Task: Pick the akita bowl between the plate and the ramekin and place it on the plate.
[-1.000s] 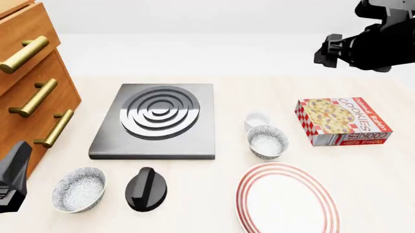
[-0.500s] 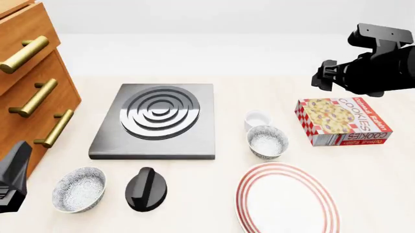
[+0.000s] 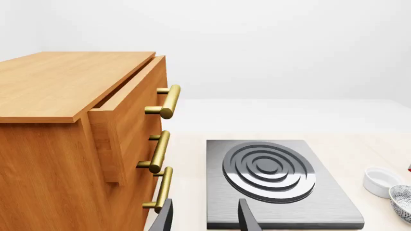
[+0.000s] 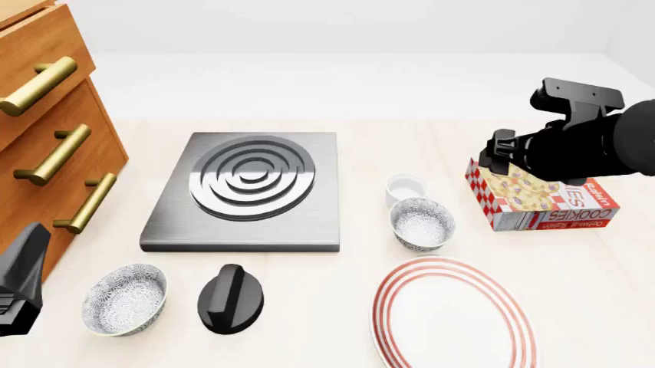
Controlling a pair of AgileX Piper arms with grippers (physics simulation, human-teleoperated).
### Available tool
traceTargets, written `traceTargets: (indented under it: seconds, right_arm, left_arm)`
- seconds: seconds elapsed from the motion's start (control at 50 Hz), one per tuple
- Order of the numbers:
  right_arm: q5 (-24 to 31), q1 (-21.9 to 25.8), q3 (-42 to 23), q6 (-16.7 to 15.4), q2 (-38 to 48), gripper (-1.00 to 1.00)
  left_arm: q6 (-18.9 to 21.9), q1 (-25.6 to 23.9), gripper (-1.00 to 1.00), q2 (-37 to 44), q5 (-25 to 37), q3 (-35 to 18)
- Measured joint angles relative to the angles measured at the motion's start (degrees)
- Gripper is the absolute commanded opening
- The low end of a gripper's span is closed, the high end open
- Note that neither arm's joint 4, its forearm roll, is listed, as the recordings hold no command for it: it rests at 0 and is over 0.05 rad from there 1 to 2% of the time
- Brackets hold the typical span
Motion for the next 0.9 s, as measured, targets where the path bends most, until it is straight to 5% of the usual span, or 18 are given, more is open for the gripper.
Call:
traceTargets:
  seconds: [0.9]
  right_arm:
    - [-9.98,4.68,4.37,5.02,8.86,1.0]
  left_arm:
    - [0.0,0.0,1.0,0.0,0.0,0.0]
